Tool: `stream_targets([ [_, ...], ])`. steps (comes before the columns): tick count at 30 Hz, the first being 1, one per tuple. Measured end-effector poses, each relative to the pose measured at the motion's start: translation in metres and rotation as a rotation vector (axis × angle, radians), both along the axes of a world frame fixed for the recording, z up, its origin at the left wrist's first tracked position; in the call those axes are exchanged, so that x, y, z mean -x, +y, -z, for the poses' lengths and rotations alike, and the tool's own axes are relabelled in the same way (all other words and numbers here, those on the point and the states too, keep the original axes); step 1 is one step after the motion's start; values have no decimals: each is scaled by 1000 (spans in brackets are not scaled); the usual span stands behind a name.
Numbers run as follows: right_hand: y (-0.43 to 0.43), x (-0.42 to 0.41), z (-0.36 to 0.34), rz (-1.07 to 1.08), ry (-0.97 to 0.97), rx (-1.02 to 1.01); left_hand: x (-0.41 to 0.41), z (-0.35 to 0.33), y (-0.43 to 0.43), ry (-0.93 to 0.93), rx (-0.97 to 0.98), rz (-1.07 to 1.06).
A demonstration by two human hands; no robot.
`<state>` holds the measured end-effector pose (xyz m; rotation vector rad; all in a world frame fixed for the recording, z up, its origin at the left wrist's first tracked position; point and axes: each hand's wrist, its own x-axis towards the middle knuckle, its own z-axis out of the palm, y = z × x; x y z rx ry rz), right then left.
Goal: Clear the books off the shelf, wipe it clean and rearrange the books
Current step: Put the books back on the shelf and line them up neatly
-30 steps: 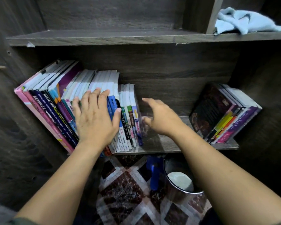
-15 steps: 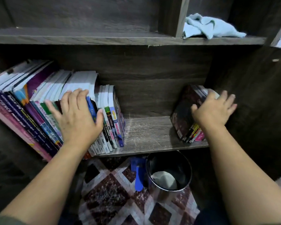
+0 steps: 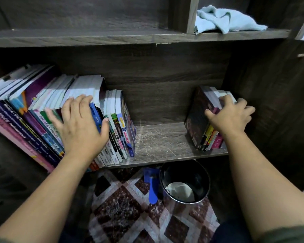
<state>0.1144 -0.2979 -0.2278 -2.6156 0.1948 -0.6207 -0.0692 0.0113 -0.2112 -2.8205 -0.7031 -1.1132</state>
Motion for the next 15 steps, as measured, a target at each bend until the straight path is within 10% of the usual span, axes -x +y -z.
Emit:
stream_targets([
  [7,20,2,30,-65,-10,-436,2,0,0,0,-8,10],
  [15,52,7,38,-69,-74,-424,1,-1,2,12,-10,-4],
])
